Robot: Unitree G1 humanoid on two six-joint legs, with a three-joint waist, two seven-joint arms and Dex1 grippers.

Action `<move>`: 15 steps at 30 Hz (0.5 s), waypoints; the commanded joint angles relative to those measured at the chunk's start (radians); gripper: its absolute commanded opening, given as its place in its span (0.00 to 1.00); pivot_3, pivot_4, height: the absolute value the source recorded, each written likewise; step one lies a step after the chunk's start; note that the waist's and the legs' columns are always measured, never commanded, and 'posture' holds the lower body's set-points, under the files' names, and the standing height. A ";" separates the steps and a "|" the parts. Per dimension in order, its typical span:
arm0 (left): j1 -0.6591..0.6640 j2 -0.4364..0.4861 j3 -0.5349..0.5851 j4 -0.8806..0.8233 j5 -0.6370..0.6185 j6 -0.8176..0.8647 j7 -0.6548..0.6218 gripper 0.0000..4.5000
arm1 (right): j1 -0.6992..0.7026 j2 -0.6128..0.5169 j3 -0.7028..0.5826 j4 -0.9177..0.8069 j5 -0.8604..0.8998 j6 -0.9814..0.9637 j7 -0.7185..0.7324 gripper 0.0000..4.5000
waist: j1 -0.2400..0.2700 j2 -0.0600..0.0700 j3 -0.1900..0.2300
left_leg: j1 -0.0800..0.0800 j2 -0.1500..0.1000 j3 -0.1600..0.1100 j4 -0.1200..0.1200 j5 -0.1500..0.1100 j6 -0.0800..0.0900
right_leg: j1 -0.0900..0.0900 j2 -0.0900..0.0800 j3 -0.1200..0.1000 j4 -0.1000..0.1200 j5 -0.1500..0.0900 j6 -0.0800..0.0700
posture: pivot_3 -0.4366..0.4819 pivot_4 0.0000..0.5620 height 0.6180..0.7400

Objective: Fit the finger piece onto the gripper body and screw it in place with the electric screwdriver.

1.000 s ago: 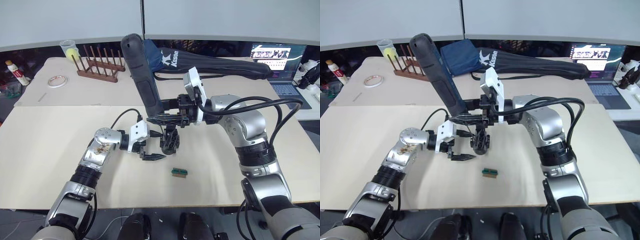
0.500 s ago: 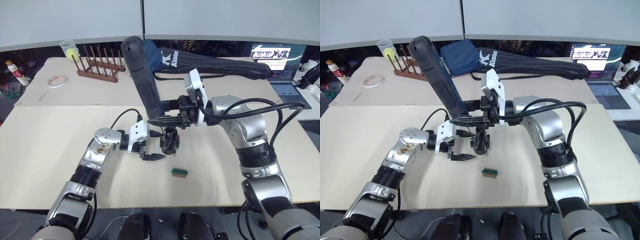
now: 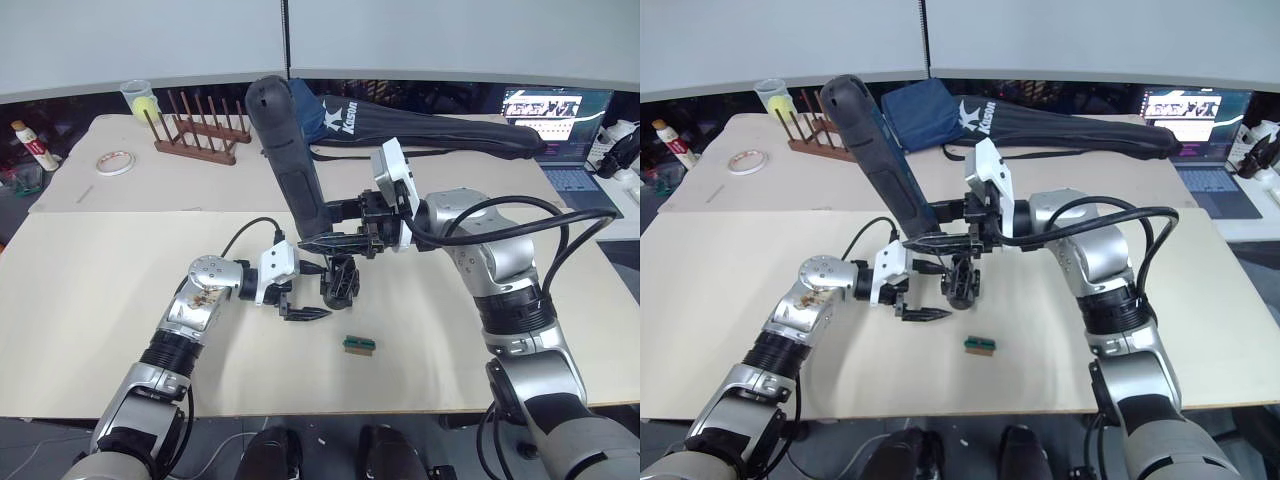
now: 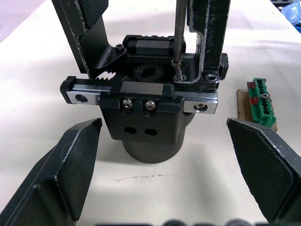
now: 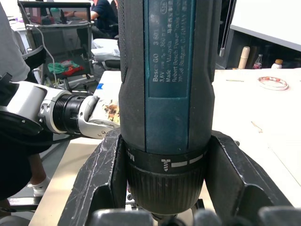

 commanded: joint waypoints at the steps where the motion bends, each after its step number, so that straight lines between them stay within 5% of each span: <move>1: -0.007 0.006 0.010 -0.023 -0.015 -0.002 -0.003 1.00 | -0.006 -0.011 -0.020 -0.034 0.010 -0.030 0.005 0.42 | 0.000 0.000 0.000 | 0.000 0.000 0.000 0.000 0.000 0.000 | 0.000 0.000 0.000 0.000 0.000 0.000 | 0.48 0.27 1.00; 15: -0.023 -0.009 0.005 0.020 -0.003 -0.009 0.011 1.00 | 0.034 -0.016 -0.030 -0.083 0.020 -0.018 -0.017 0.42 | 0.001 0.000 0.000 | 0.000 0.000 0.000 0.000 0.000 0.000 | 0.000 0.000 0.000 0.000 0.000 0.000 | 0.48 0.27 1.00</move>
